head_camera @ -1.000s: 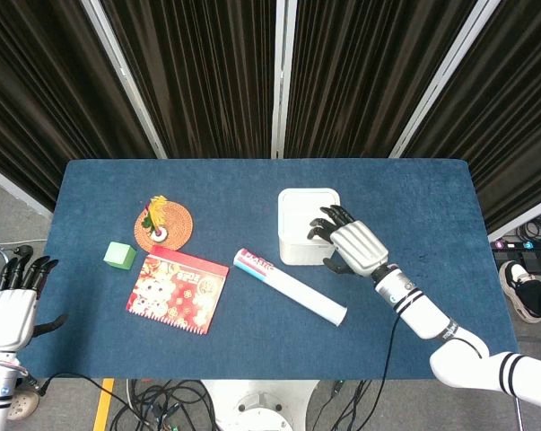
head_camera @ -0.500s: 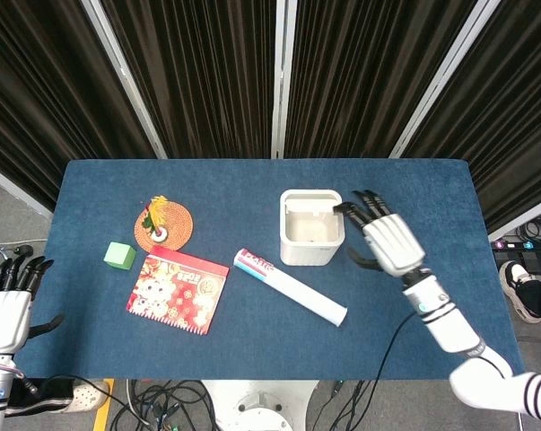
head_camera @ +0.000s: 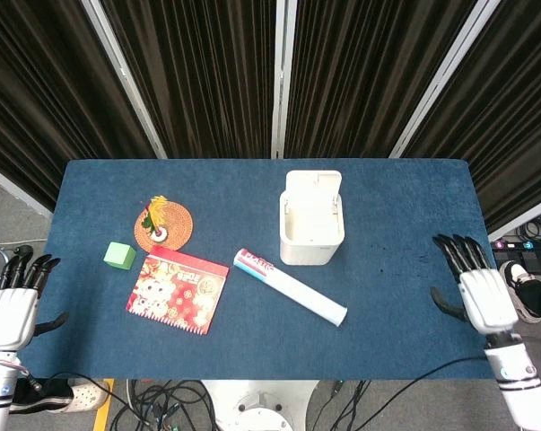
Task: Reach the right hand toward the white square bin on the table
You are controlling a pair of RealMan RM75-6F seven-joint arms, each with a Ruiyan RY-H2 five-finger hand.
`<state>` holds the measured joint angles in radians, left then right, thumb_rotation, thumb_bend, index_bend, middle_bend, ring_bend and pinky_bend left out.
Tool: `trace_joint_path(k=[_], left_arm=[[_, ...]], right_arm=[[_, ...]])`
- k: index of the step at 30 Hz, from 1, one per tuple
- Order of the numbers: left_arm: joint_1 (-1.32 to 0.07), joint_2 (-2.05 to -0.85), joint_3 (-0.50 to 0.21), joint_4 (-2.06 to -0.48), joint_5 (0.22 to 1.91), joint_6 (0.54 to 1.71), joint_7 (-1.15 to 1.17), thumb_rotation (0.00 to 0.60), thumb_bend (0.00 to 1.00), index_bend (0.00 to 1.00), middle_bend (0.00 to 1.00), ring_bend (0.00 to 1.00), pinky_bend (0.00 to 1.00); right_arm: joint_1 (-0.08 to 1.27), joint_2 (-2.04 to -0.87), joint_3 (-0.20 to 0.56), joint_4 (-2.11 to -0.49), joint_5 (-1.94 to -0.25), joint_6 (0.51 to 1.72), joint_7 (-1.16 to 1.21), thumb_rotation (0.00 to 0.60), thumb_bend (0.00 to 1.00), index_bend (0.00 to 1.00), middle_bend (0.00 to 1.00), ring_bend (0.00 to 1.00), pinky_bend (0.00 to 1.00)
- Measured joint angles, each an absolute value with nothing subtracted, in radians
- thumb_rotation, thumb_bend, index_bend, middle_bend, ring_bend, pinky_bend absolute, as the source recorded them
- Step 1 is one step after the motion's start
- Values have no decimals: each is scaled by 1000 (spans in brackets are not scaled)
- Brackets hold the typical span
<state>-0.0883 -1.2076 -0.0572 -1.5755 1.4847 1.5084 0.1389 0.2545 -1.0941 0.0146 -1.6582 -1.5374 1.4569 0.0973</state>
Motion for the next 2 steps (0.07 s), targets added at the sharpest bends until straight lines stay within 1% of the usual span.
trace_joint_path(k=[2], left_arm=[[-86, -1209, -56, -1577, 1485, 1512, 142, 600, 0, 145, 113, 23, 20]], right_arm=[[222, -1095, -7, -1651, -1557, 1485, 112, 600, 290, 0, 34, 0, 0]])
